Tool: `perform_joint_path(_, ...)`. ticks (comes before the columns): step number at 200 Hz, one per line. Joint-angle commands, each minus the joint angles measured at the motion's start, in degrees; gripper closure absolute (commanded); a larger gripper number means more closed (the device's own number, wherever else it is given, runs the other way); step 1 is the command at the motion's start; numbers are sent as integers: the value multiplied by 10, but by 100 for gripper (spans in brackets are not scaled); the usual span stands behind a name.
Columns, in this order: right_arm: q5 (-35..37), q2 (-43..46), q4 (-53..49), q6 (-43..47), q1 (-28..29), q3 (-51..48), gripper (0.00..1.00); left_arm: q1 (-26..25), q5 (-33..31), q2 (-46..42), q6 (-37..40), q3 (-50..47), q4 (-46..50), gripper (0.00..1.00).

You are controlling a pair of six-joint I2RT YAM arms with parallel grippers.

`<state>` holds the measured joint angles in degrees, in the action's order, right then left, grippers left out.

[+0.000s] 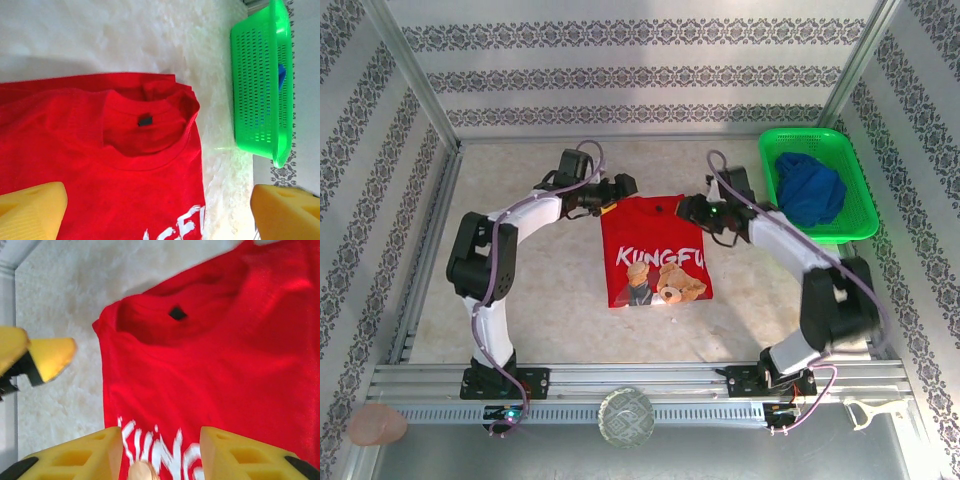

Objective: Fold the inside-out t-shirt

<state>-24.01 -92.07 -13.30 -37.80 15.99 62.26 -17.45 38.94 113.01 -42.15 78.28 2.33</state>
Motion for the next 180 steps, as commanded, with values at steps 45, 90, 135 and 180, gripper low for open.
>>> perform_joint_path(45, -74, -220, 110, -1, -32, 100, 61, 6, -15, 92, 2, 46, -32, 0)
perform_joint_path(90, -120, -237, 148, -4, -51, 90, 61, 19, -30, 98, 15, 38, -44, 0)
perform_joint_path(135, -142, -99, 110, 7, -50, 32, 59, 11, -12, -13, 14, -13, -28, 0)
perform_joint_path(180, -129, 32, 134, -26, -30, -137, 58, -39, -17, -153, -1, -166, -22, 0)
